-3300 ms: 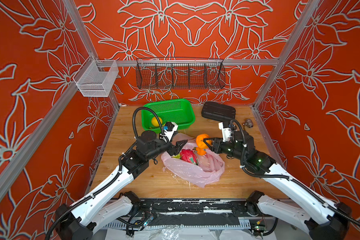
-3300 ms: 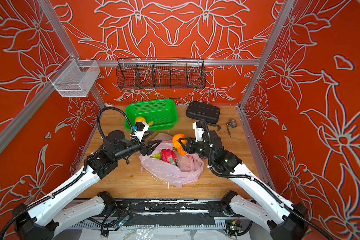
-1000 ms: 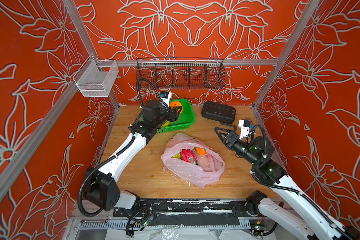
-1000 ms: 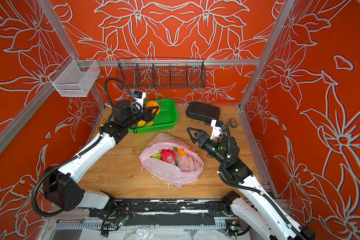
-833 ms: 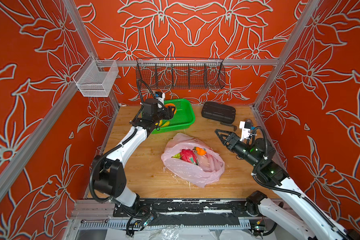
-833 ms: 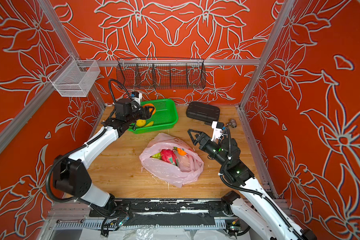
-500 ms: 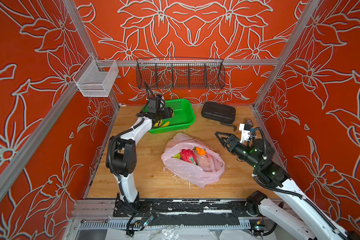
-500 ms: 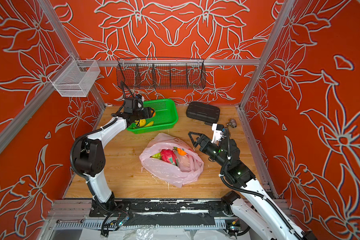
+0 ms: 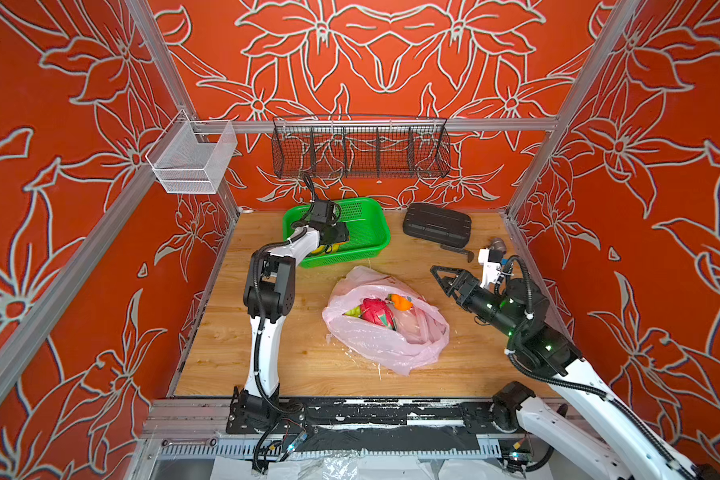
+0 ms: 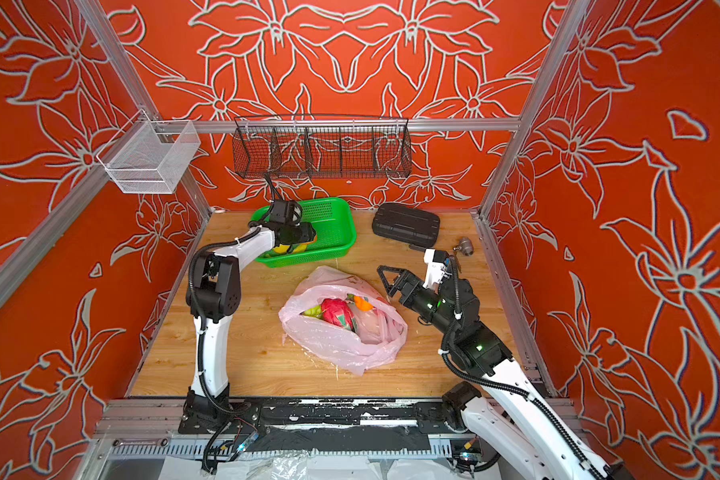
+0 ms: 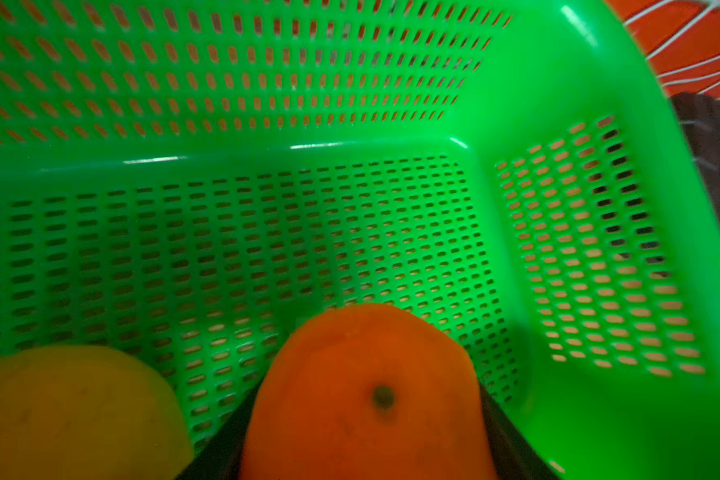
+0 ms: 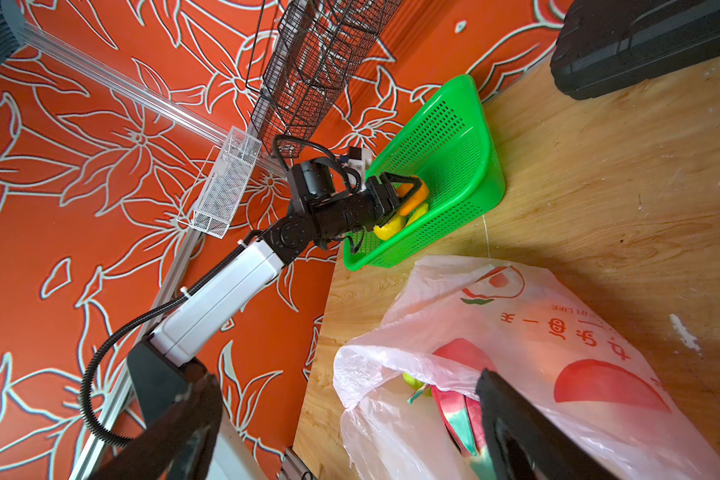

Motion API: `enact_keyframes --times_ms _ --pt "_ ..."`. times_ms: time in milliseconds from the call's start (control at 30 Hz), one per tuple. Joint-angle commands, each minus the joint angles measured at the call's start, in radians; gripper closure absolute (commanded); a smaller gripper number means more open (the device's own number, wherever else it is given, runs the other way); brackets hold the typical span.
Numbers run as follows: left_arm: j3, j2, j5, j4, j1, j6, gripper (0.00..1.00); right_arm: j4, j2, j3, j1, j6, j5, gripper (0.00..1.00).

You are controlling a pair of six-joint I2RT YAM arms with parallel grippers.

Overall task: Untie the knot of the plastic bag and take out the fruit
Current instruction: 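Release the orange into the green basket with the left gripper while the right withdraws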

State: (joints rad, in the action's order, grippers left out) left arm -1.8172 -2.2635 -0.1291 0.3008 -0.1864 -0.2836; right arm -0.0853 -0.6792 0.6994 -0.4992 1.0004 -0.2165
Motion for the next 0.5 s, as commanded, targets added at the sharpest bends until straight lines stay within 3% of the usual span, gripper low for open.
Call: enact_keyframes --times_ms 0,367,467 --pt "-0.045 -0.041 0.008 0.058 -0.011 0.024 0.48 -0.02 0.014 0.016 -0.003 -0.013 0.024 0.03" --pt "-0.018 -0.009 -0.014 0.053 -0.012 0.028 0.06 -0.017 0.011 0.018 -0.003 -0.012 0.021 0.03" --pt "0.014 0.034 -0.015 0.04 -0.012 0.021 0.01 -0.019 0.014 0.017 -0.003 -0.013 0.019 0.03"
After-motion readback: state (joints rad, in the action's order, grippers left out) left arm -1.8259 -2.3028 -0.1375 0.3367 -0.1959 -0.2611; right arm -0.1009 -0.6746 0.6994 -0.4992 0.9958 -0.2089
